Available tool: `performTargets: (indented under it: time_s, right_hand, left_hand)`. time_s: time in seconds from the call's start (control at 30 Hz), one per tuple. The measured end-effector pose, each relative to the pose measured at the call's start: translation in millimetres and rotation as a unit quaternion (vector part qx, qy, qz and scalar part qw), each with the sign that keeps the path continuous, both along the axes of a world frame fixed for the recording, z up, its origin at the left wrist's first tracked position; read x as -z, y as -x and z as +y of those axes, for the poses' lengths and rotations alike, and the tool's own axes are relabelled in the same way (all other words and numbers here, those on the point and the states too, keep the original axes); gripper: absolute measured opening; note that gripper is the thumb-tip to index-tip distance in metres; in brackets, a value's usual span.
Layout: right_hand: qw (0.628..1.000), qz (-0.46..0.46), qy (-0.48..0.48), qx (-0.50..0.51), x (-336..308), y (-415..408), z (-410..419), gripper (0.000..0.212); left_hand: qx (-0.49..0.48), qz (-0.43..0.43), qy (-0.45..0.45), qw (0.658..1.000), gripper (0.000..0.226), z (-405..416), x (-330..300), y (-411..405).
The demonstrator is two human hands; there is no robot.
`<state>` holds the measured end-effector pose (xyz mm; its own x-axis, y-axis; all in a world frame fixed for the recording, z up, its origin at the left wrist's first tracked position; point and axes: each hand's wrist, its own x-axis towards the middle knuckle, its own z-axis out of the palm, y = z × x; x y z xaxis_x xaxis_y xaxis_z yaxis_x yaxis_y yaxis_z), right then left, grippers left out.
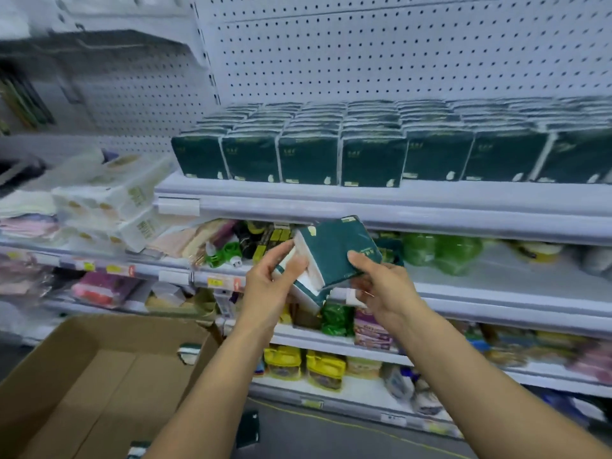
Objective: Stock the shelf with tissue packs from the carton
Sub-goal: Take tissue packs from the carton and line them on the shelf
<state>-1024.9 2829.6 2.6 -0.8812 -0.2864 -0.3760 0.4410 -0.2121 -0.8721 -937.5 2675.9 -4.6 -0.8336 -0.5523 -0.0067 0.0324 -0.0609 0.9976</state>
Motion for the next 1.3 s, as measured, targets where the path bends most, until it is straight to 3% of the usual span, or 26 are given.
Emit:
performTargets:
  time_s: [0.2,0.3,0.4,0.6,0.7,0.77,0.93,1.03,1.17,1.3]
  right_hand:
    - [0.981,0.123,0.062,0.136,-45,25,16,0.044]
    - [0.965,0.199,0.027,0.168,-75,40,26,0.043]
    - [0.931,0.314,-0.059,0.178,-98,52,37,0.034]
    - [0.798,0.504,-0.291,0.153,-126,96,72,0.029]
    - [0.686,0.527,-0.489,0.111,-129,124,86,0.034]
    - [0.652,0.521,-0.547,0.068,-126,139,88,0.035]
    - [0.62,0.535,-0.57,0.066,-106,160,83,0.039]
    - [0.63,0.559,-0.531,0.095,-92,165,79,0.045]
    - [0.624,0.591,-0.496,0.125,-77,171,74,0.043]
    - [0.593,0.604,-0.514,0.141,-77,176,72,0.042]
  left_hand:
    - [0.004,-0.006,0.03,1.0,0.044,0,-20,33]
    - [0.023,-0.014,0.053,0.998,0.051,2,-36,54]
    - [0.044,0.0,0.051,0.998,0.042,2,-49,75]
    - [0.098,-0.003,0.065,0.993,0.033,3,-72,110]
    - [0.119,0.008,0.07,0.99,0.024,5,-79,125]
    - [0.128,0.011,0.068,0.989,0.028,7,-80,134]
    - [0.155,0.005,0.073,0.985,0.05,9,-80,151]
    - [0.165,-0.001,0.063,0.984,0.075,10,-81,159]
    - [0.17,-0.001,0.052,0.984,0.028,14,-82,164]
    - [0.156,-0.009,0.044,0.987,0.016,20,-83,164]
